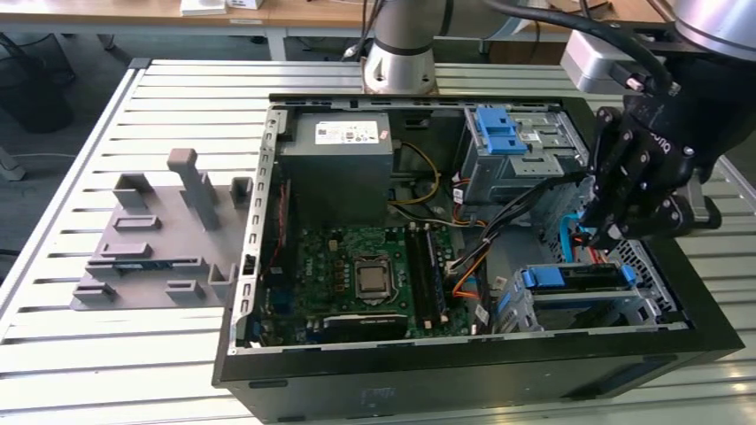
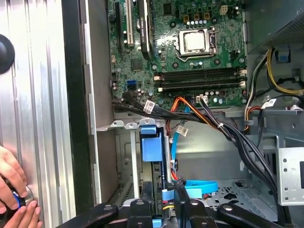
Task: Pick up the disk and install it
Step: 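Insert the second disk wire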
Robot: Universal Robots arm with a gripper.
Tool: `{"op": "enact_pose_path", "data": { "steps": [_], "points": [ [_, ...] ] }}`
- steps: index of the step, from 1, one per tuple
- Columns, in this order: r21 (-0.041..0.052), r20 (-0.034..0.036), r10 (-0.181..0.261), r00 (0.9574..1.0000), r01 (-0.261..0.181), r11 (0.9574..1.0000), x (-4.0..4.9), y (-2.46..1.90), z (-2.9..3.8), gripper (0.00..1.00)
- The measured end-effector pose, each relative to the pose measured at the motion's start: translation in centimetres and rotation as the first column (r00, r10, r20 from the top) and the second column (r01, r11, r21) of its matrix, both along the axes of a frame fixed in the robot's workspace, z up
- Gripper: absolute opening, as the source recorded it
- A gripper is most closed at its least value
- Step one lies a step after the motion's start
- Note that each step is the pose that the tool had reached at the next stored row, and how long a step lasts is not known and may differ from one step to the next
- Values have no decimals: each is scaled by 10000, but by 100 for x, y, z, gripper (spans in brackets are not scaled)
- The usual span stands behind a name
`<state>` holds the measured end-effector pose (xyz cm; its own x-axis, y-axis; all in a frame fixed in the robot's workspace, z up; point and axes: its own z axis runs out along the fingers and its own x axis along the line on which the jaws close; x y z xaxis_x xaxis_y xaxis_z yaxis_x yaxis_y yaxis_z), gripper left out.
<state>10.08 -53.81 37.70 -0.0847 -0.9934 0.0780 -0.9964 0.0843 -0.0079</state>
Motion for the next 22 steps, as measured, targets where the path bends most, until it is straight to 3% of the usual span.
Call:
{"op": "enact_pose_path", "data": {
  "steps": [10,17,19,22],
  "points": [
    [87,35,0,10000,-1,10000,-17,6,-91,33],
    [238,35,-1,10000,0,9997,-17,6,-139,31],
    [288,31,0,10000,-1,9996,-8,7,-151,18],
    [305,-4,-1,10000,1,9995,23,7,-161,18]
  ]
}}
